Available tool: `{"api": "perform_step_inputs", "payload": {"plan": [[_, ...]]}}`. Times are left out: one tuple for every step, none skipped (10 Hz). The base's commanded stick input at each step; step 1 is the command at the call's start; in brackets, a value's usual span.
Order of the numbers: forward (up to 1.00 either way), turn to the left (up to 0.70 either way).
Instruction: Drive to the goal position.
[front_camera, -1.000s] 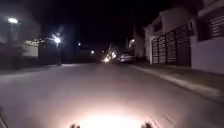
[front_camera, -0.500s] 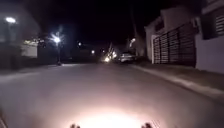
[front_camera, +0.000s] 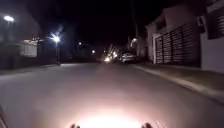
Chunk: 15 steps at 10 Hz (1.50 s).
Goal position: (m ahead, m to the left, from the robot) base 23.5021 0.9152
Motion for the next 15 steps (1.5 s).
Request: {"api": "perform_step_inputs", "payload": {"plan": [[0.6,0.0],[0.6,0.0],[0.6,0.0],[0.6,0.0],[0.6,0.0],[0.6,0.0],[0.6,0.0],[0.6,0.0],[0.6,0.0],[0.6,0.0],[0.6,0.0],[0.6,0.0],[0.6,0.0],[0.6,0.0],[0.6,0.0]]}}
